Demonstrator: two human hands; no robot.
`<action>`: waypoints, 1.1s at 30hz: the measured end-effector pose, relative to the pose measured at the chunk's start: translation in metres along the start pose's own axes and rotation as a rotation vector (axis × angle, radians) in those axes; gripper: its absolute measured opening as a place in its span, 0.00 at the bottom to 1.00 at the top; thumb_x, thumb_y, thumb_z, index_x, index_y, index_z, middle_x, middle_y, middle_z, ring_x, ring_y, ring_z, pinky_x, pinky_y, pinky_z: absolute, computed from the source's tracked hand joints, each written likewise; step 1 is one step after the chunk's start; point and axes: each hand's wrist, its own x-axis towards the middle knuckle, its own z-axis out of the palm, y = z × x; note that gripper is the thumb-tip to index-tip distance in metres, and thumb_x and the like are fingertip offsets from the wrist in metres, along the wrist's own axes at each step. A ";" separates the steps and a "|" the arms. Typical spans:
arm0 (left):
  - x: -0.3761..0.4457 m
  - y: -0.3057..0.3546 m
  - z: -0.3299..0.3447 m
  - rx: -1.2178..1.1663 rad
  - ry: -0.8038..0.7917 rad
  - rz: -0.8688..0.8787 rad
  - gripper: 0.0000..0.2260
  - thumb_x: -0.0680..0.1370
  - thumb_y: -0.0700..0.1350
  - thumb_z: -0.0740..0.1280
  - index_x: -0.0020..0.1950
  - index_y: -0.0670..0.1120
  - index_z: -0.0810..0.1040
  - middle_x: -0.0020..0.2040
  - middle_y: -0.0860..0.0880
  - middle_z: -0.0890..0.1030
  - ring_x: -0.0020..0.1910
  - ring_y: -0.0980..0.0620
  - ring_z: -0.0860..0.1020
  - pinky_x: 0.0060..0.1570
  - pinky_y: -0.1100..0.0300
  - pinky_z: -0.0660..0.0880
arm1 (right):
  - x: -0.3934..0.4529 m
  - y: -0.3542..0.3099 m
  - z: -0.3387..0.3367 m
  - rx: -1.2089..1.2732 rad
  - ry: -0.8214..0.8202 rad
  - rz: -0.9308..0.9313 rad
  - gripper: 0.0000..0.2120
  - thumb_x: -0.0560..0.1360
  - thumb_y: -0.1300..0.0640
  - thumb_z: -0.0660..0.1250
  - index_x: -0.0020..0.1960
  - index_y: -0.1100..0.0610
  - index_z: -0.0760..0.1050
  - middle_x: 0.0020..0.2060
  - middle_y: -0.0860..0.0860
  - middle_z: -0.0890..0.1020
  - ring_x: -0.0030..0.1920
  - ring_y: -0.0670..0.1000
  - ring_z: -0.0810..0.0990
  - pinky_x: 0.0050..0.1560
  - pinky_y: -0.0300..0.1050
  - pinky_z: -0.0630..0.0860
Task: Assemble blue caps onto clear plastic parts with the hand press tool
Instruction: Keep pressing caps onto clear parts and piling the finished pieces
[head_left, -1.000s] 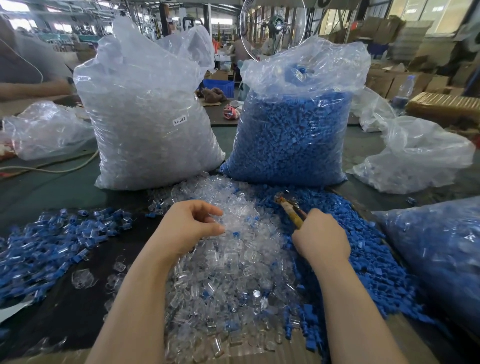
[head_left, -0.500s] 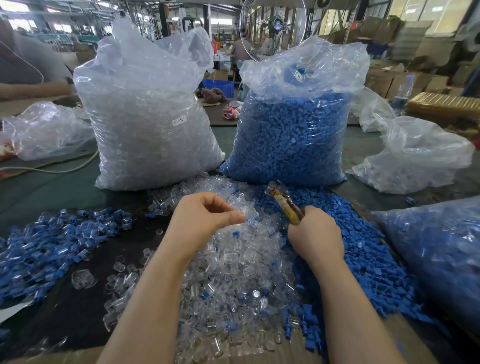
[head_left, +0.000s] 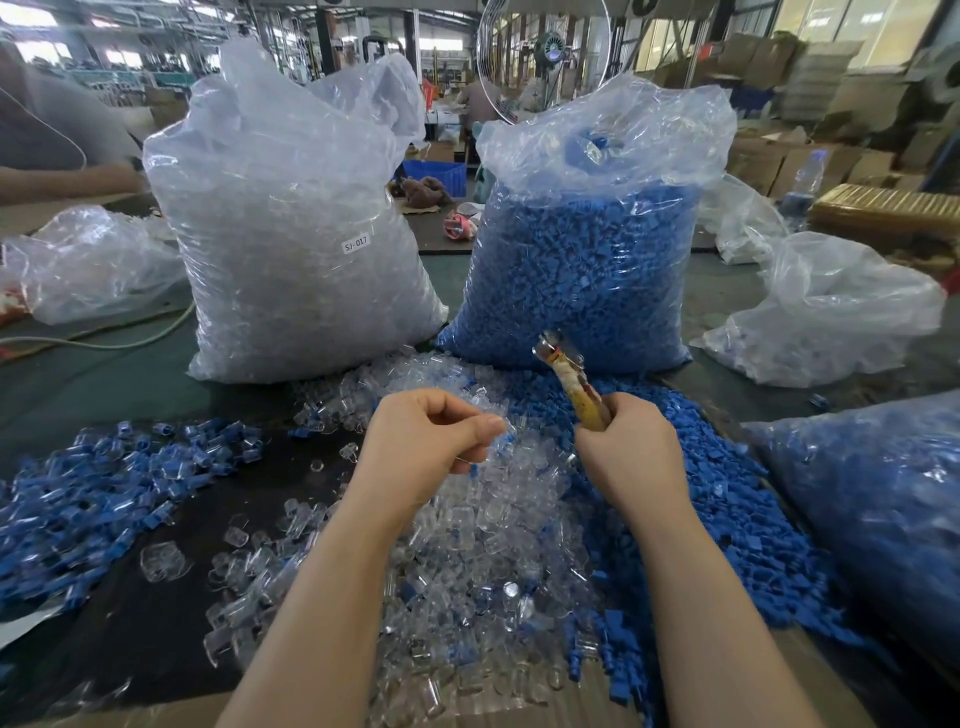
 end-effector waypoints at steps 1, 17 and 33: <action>0.000 -0.001 0.000 0.001 -0.002 -0.001 0.05 0.72 0.43 0.77 0.41 0.43 0.84 0.36 0.48 0.85 0.34 0.56 0.83 0.34 0.67 0.78 | -0.001 -0.001 0.000 -0.105 0.034 0.026 0.03 0.72 0.57 0.64 0.44 0.56 0.72 0.38 0.53 0.77 0.35 0.55 0.74 0.33 0.45 0.67; 0.003 -0.005 0.000 0.009 0.023 -0.025 0.03 0.73 0.43 0.75 0.41 0.44 0.84 0.36 0.49 0.85 0.35 0.56 0.83 0.36 0.66 0.79 | -0.001 0.008 0.003 -0.376 -0.093 0.149 0.10 0.75 0.57 0.66 0.38 0.55 0.67 0.39 0.54 0.76 0.33 0.53 0.73 0.28 0.43 0.65; 0.003 -0.004 0.005 -0.082 0.027 -0.032 0.04 0.75 0.40 0.73 0.47 0.41 0.81 0.38 0.47 0.86 0.34 0.55 0.83 0.35 0.65 0.79 | 0.002 0.001 -0.004 -0.171 0.055 0.058 0.04 0.74 0.54 0.65 0.44 0.54 0.72 0.35 0.52 0.76 0.32 0.52 0.73 0.30 0.42 0.64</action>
